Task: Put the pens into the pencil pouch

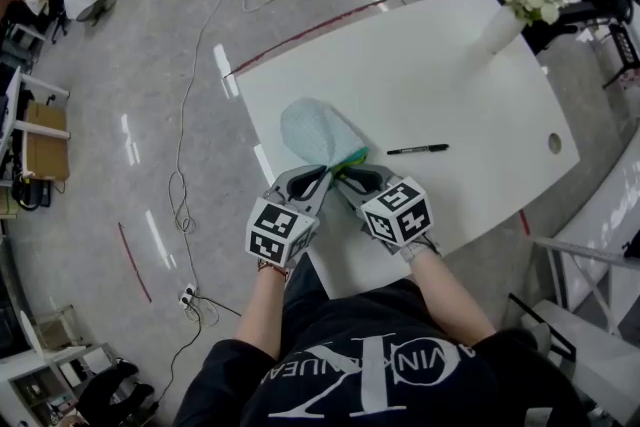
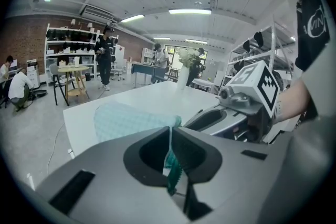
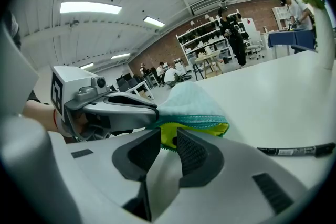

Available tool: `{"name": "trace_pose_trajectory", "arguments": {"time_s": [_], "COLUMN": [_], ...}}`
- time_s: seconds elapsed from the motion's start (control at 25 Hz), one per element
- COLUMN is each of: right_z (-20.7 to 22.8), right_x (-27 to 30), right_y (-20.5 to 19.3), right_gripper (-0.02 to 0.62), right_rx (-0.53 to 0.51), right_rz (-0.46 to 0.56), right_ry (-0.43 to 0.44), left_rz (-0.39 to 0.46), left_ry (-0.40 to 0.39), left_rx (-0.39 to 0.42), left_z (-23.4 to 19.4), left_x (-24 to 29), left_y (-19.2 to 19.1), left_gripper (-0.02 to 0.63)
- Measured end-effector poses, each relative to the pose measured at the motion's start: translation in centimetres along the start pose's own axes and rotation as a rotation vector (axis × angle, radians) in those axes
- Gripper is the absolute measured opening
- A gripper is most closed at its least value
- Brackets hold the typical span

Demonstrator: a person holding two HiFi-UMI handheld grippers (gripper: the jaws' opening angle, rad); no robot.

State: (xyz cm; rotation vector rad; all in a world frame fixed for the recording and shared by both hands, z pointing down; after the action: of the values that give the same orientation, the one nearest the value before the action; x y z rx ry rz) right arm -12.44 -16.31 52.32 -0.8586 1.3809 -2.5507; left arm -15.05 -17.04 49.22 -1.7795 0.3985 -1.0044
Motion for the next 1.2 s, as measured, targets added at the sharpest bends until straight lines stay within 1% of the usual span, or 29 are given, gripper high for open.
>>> {"name": "trace_pose_trajectory", "arguments": {"time_s": [0.2, 0.36, 0.56, 0.72, 0.84, 0.92, 1.08, 1.2], "right_z": [0.7, 2.3, 6.2, 9.3, 11.6, 12.9, 15.3, 16.8], "right_x": [-1.3, -3.1, -6.6, -9.4, -11.4, -12.3, -13.4, -13.6], "right_y": [-0.1, -0.9, -2.1, -2.7, -2.3, -1.8, -1.5, -1.5], "right_gripper": [0.112, 0.114, 0.117, 0.124, 0.134, 0.142, 0.167, 0.172], "right_rx": [0.010, 0.027, 0.034, 0.001, -0.061, -0.138, -0.332, -0.403], "right_rz": [0.019, 0.023, 0.020, 0.008, -0.001, -0.022, -0.135, -0.213], "right_ry": [-0.024, -0.069, -0.166, -0.253, -0.296, -0.306, -0.314, -0.303], "left_rz": [-0.010, -0.020, -0.024, -0.016, -0.008, -0.008, -0.015, -0.018], "left_ry": [0.014, 0.022, 0.023, 0.043, 0.056, 0.060, 0.073, 0.082], "left_rx": [-0.004, -0.007, -0.003, 0.013, 0.023, 0.020, 0.021, 0.020], "left_z": [-0.4, -0.5, -0.3, -0.4, -0.5, -0.5, -0.6, -0.6], "left_x": [0.1, 0.2, 0.9, 0.9, 0.9, 1.0, 0.9, 0.9], "left_y": [-0.3, -0.5, -0.6, -0.5, -0.3, -0.3, -0.5, -0.5], "left_gripper": [0.021, 0.021, 0.021, 0.021, 0.021, 0.021, 0.021, 0.021]}}
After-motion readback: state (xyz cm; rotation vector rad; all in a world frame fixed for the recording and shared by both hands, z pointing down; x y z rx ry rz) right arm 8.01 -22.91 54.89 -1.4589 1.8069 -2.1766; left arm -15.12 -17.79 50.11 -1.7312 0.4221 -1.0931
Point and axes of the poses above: the fingertips, and each gripper's own axes: x forward along the fingers, z to its right, y out of its top, the point moved 1 cm from there along -x, backward along the fingers, and after that the axes turned 5 degrees about z, right-handed, at the moved point
